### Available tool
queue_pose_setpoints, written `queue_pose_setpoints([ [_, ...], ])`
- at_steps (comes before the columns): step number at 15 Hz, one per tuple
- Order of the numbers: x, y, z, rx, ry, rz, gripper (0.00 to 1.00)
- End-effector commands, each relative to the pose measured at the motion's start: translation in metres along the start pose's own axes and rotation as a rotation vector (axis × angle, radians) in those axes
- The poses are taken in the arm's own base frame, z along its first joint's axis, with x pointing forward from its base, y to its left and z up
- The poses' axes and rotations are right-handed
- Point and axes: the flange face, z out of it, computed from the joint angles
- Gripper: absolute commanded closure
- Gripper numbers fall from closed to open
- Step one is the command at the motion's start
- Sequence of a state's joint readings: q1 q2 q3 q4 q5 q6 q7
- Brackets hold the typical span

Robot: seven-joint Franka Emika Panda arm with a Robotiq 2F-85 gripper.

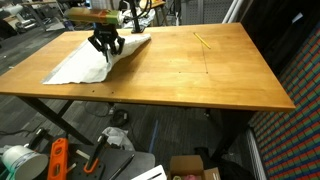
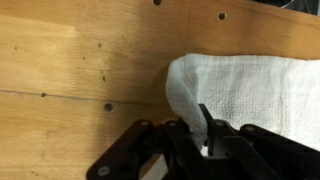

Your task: Fold the towel in half

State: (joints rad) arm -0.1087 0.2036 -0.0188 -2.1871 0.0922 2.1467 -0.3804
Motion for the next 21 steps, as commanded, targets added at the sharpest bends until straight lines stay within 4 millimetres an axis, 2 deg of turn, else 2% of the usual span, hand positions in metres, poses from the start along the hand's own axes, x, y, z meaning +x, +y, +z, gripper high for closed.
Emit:
queue_pose_setpoints([
  [1, -0.012, -0.042, -0.003, -0.066, 0.044, -0.036, 0.97],
  [6, -0.011, -0.088, -0.006, -0.081, 0.105, -0.037, 0.97],
  [12, -0.01, -0.125, -0.014, -0.124, 0.177, -0.017, 0.97],
  [14, -0.012, -0.139, -0.011, -0.153, 0.185, -0.037, 0.95],
  [21, -0.025, -0.181, 0.008, -0.281, 0.181, -0.127, 0.96],
])
